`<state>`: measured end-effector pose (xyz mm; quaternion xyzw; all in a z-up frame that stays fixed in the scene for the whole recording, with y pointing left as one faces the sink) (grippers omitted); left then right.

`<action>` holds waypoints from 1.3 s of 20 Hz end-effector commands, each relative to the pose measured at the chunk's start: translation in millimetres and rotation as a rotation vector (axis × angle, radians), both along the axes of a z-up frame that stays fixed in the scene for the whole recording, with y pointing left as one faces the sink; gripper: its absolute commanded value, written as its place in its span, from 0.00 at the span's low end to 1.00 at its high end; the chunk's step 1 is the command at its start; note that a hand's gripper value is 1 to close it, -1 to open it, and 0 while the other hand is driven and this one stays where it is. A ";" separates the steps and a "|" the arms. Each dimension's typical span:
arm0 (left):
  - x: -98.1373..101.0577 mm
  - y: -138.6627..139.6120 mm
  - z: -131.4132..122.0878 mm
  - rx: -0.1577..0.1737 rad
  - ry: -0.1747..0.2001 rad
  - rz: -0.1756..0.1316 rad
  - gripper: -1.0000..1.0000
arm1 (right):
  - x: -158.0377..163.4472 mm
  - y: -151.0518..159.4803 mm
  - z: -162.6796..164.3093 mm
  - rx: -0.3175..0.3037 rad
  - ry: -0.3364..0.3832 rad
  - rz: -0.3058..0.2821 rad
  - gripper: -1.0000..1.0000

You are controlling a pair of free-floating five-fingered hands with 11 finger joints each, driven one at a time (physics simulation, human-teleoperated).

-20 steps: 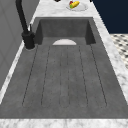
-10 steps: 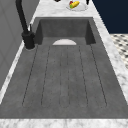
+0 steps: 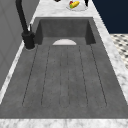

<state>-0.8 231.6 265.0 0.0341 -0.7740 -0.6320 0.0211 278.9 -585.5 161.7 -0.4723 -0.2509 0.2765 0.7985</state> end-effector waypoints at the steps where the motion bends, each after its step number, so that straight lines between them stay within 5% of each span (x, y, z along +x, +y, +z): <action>1: 0.0 0.0 0.0 0.000 0.000 0.000 0.50 | 19.7 -16.6 -1.3 0.000 0.000 0.035 0.00; 7: 0.0 0.0 0.0 0.000 0.000 0.000 0.50 | 63.5 -40.5 -11.1 0.005 0.023 -0.001 0.00; 12: 0.0 0.0 0.0 0.000 0.000 0.000 0.50 | 82.3 -65.9 -44.5 0.005 0.013 0.065 0.00; 18: 0.0 0.0 0.0 0.000 0.000 0.000 0.50 | 102.1 -74.5 -61.5 0.071 0.102 0.060 0.00; 24: 0.0 0.0 0.0 0.000 0.000 0.000 0.50 | 127.4 -75.5 -61.3 0.048 0.274 0.089 0.00; 26: 0.0 0.0 0.0 0.000 0.000 0.000 0.50 | 137.9 -77.1 -61.9 0.021 0.298 0.141 0.00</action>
